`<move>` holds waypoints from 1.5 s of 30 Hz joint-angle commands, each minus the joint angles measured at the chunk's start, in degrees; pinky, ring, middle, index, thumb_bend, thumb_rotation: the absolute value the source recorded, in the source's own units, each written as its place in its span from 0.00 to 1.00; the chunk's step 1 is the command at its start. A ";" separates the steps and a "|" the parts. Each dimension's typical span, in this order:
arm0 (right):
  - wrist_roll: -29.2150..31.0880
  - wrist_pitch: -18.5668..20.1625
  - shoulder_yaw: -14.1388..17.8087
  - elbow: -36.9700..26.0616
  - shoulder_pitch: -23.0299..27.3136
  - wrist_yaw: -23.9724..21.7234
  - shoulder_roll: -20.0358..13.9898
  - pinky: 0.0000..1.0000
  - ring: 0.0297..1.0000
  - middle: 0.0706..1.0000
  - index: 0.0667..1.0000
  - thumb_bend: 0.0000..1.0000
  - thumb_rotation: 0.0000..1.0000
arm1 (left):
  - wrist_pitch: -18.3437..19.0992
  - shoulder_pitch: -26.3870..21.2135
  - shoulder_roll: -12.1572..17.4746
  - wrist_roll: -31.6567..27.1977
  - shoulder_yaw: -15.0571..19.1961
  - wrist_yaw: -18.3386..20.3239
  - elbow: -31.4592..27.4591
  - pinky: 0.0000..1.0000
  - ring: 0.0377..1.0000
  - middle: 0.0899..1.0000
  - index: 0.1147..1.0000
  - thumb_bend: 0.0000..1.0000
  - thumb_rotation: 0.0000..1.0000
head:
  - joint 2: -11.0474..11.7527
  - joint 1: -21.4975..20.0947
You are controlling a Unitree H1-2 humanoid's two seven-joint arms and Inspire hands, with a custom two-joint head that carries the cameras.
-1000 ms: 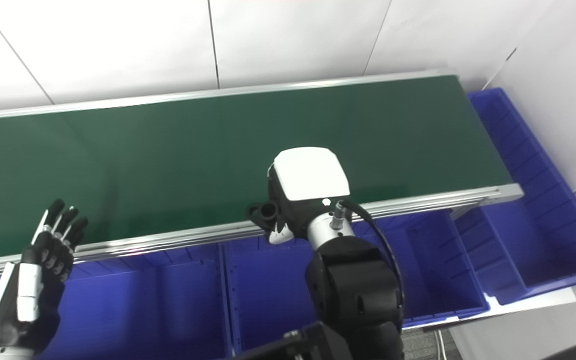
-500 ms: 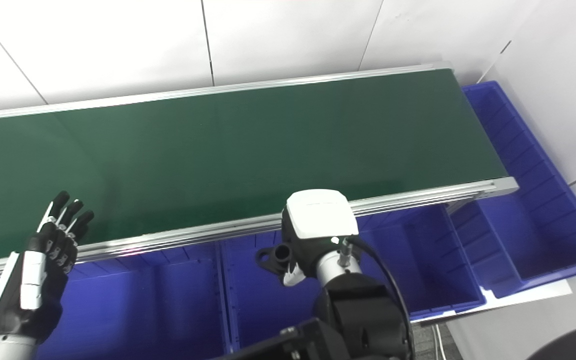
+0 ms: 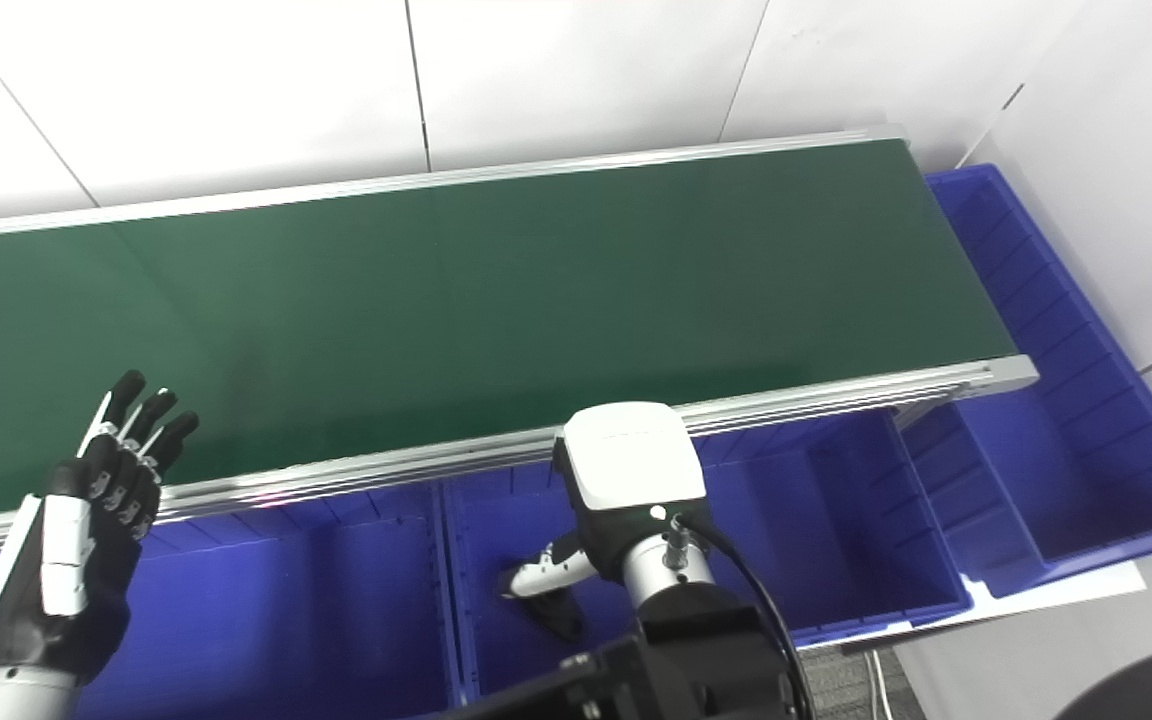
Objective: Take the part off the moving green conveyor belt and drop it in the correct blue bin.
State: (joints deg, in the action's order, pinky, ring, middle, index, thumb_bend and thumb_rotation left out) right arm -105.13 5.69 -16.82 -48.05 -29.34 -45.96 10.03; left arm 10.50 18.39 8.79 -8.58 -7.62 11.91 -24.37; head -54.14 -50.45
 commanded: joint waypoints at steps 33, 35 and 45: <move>93.11 -17.45 13.30 27.80 -12.38 35.33 4.03 0.67 0.74 0.80 0.79 0.71 0.81 | -25.16 12.50 -9.10 20.42 -11.05 -9.05 5.59 0.91 0.94 0.98 1.00 0.57 0.92 | 10.70 39.78; 93.47 -18.50 12.15 28.43 -12.26 36.96 3.09 0.67 0.74 0.80 0.80 0.70 0.82 | -25.88 12.80 -9.17 20.24 -11.04 -9.13 5.85 0.90 0.94 0.99 1.00 0.58 0.92 | 10.90 39.82; 93.65 -20.04 7.24 29.95 -11.76 42.33 -0.10 0.71 0.79 0.84 0.83 0.69 0.92 | -27.04 12.99 -8.69 19.25 -10.32 -9.11 6.38 0.90 0.93 0.97 1.00 0.56 0.90 | 11.97 39.02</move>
State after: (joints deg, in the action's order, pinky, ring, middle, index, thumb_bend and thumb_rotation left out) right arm -11.75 -10.51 -8.32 -17.66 -40.77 -4.57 9.12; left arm -14.03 31.08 -0.09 11.49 -17.79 3.03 -16.97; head -42.36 -11.51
